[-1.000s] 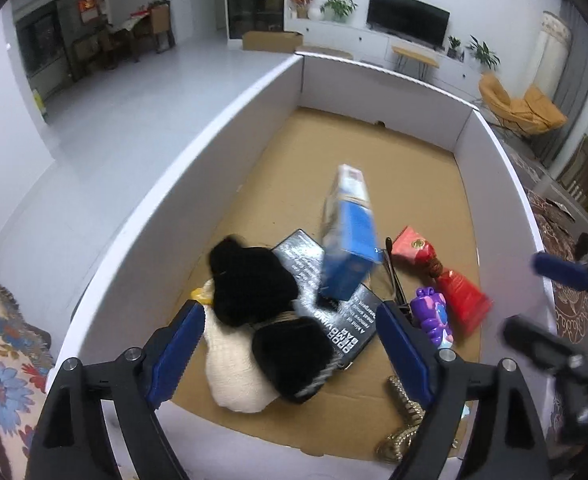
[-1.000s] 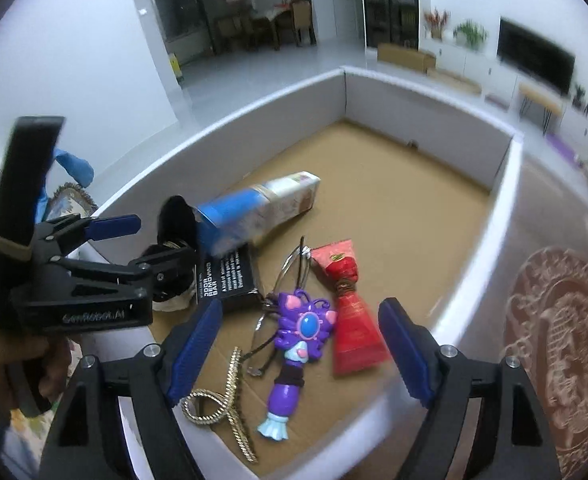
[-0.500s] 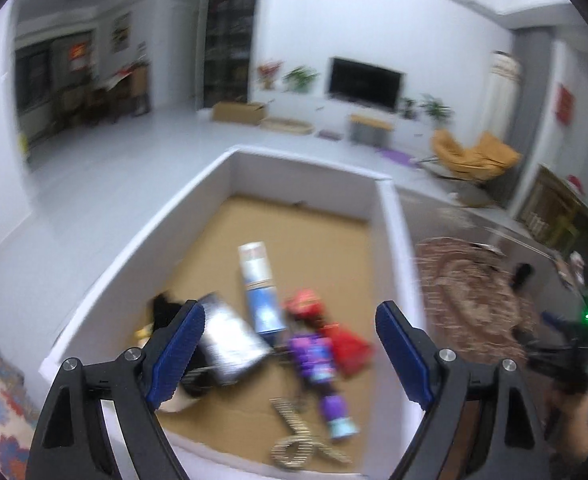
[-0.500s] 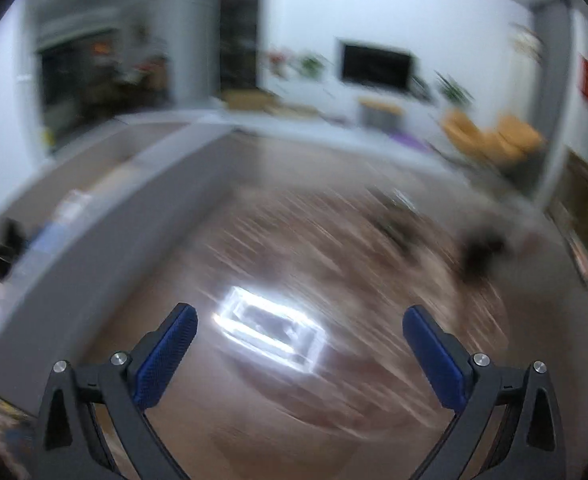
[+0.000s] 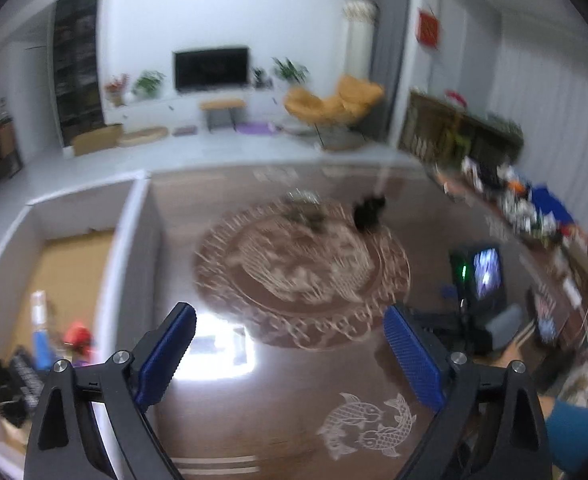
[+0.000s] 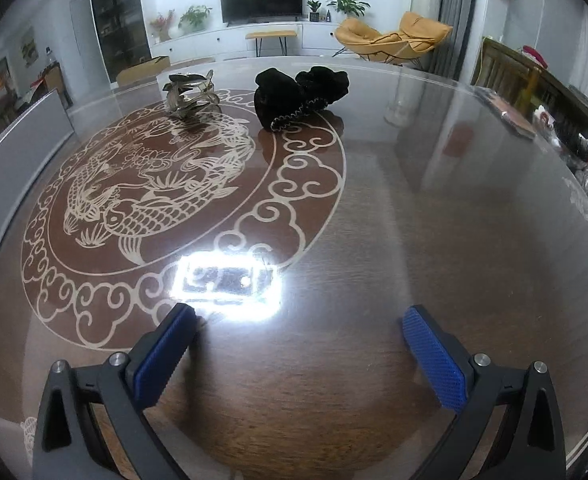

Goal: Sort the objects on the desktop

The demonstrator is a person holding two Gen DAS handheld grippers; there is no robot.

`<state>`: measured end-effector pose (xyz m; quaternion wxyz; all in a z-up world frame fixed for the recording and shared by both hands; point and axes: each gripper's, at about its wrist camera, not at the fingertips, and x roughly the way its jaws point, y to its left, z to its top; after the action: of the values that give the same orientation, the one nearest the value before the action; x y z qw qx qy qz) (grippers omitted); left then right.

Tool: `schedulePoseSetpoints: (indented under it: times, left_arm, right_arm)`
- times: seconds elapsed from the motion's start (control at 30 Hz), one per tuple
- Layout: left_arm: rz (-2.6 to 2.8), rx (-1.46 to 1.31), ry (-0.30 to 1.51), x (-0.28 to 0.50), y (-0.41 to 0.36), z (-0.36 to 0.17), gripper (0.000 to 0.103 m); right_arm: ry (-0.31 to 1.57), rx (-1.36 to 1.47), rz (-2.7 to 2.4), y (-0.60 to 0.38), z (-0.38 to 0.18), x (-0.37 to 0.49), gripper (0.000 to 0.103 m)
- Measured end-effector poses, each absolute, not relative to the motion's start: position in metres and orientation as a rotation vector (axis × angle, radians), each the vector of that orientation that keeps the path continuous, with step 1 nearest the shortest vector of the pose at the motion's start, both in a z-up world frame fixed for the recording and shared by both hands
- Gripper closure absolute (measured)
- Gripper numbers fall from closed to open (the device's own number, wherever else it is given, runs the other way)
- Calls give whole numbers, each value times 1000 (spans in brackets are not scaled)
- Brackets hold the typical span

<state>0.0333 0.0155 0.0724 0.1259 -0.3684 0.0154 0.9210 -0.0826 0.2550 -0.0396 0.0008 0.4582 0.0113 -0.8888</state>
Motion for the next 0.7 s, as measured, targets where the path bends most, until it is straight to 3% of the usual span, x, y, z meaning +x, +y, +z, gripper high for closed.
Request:
schedulePoseSetpoints:
  times: [0.3, 0.7]
  left_arm:
    - [2611, -1411, 82, -32, 49, -45, 7]
    - [2669, -1464, 91, -52, 35, -74, 6]
  right_arm:
    - [36, 1438, -2791, 253, -40, -83, 0]
    - [35, 1438, -2791, 253, -40, -83, 0]
